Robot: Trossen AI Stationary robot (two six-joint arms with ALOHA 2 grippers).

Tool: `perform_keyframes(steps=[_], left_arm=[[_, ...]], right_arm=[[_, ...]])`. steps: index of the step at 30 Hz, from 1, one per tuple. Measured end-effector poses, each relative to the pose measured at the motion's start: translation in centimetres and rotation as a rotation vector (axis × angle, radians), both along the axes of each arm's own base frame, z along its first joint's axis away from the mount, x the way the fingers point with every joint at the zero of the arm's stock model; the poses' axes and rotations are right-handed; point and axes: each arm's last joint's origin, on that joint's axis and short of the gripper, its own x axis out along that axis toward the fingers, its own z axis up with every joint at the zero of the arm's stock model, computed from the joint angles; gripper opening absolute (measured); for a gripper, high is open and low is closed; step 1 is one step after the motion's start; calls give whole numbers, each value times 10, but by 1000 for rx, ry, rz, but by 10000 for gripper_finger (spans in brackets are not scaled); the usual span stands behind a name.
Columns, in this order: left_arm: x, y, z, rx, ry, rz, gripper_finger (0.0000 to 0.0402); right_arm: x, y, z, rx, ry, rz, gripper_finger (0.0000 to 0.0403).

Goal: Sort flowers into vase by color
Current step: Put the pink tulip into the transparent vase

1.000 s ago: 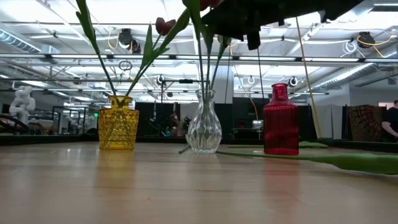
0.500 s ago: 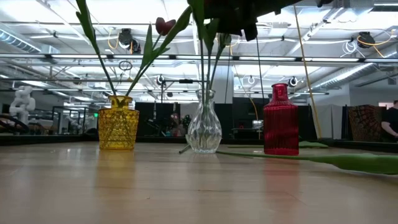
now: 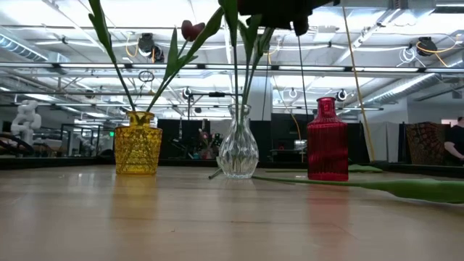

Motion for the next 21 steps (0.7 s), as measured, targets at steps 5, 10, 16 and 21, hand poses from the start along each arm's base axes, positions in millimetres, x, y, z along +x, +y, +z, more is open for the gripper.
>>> perform_keyframes(steps=[5,10,16,21], left_arm=[[0,0,0,0,3,-1,148],[0,0,0,0,3,0,148],[0,0,0,0,3,0,148],[-1,1,-1,5,11,0,148]], right_arm=[[-9,4,6,23,9,15,146],[-13,7,5,83,27,29,131],[-20,6,9,95,67,36,174],[-29,13,19,82,135,60,212]])
